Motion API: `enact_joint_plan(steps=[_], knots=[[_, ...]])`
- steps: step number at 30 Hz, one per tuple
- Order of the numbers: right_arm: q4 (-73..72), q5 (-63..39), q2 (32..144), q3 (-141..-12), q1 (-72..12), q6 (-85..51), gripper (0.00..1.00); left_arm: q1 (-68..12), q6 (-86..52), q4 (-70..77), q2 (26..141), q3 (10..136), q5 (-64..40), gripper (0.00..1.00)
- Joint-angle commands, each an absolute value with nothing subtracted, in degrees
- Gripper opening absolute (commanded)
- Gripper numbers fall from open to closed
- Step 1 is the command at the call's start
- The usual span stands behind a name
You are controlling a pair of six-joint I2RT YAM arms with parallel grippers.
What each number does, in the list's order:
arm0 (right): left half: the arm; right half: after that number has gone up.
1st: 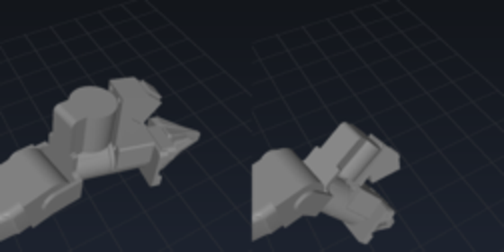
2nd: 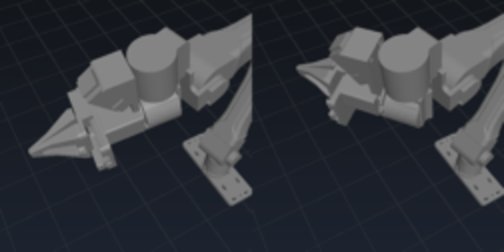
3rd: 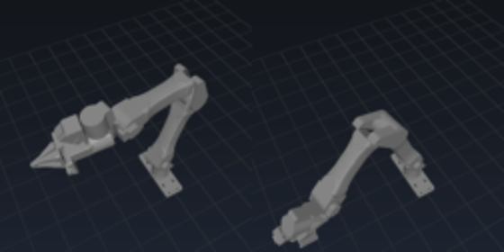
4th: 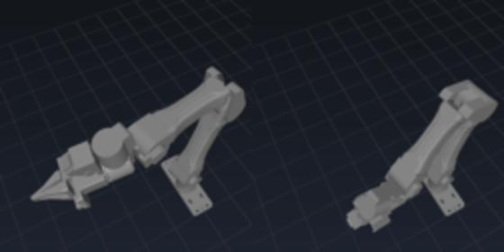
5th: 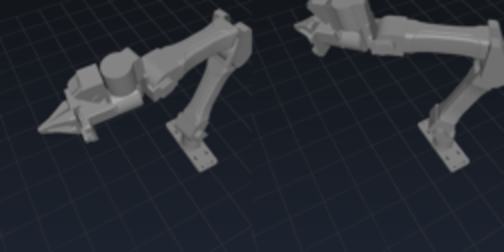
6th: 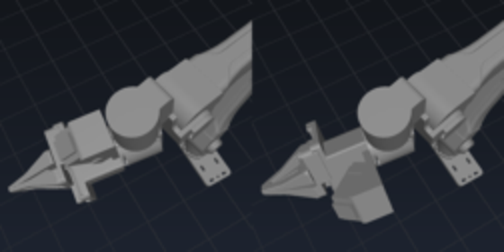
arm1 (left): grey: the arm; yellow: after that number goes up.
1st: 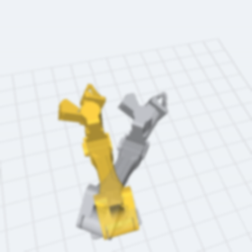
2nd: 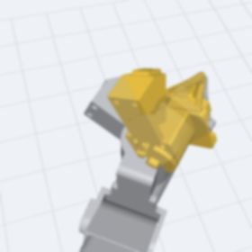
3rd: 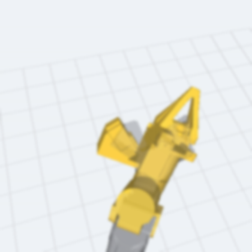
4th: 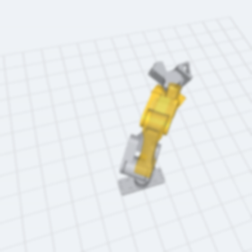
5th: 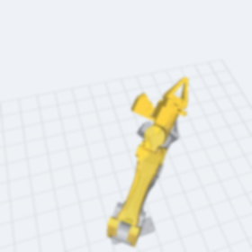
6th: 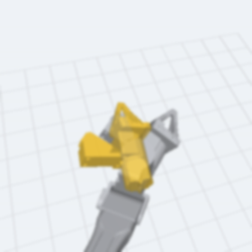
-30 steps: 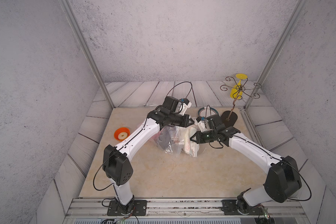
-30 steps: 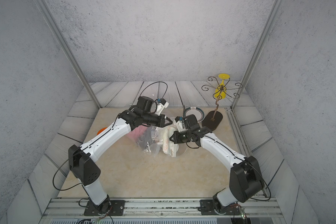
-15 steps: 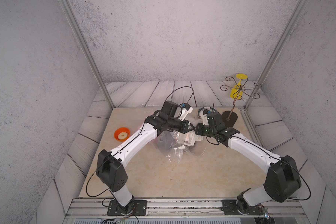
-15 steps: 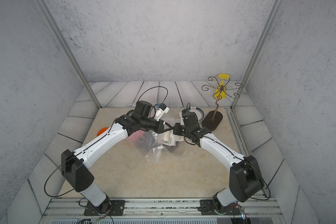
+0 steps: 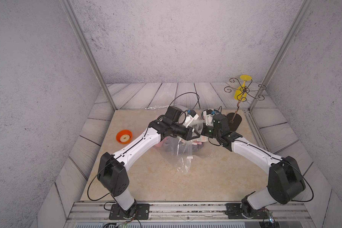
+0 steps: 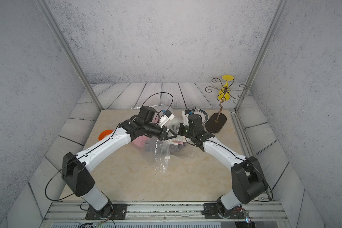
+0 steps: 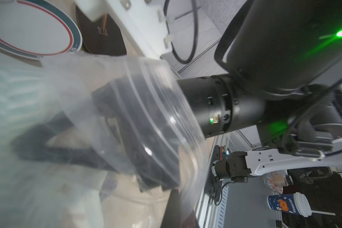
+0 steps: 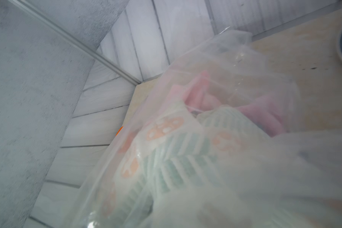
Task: Place the folded towel into the vacuum bag
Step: Place the towel in the vacuum bag.
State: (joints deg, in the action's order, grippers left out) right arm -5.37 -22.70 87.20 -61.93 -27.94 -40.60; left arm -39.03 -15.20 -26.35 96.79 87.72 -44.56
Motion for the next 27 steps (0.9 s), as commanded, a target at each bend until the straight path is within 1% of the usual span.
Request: enact_joint_plan(steps=[1,2,4,7,10,18,22,27], knots=[[-10.42,-30.91,86.47,-61.93,-28.23,-39.10,0.40,-39.73,-15.09,-25.86,100.10,88.86,-41.68,0.00],[-8.07,-28.83,85.51,-61.72,-28.21,-38.16,0.50,-39.78,-15.03,-26.16,100.73,88.85,-40.74,0.00],[-2.18,-23.28,83.17,-61.44,-28.01,-35.61,0.61,-39.81,-14.94,-27.09,102.26,88.80,-37.59,0.00],[8.61,-16.10,80.78,-62.77,-27.78,-31.88,0.67,-39.81,-15.44,-28.65,104.84,88.93,-31.18,0.00],[16.11,-12.03,78.81,-63.10,-27.60,-29.71,0.68,-39.81,-15.95,-30.84,108.13,89.80,-26.24,0.00],[22.35,-6.96,71.84,-58.38,-25.05,-30.19,0.68,-39.81,-17.23,-34.92,113.69,91.22,-17.24,0.00],[22.79,-7.56,68.70,-55.55,-21.51,-31.33,0.68,-39.73,-17.07,-37.57,115.41,92.69,-15.12,0.00],[22.69,-10.06,67.81,-52.99,-17.14,-33.10,0.70,-39.73,-17.05,-38.36,116.05,93.24,-15.98,0.00]])
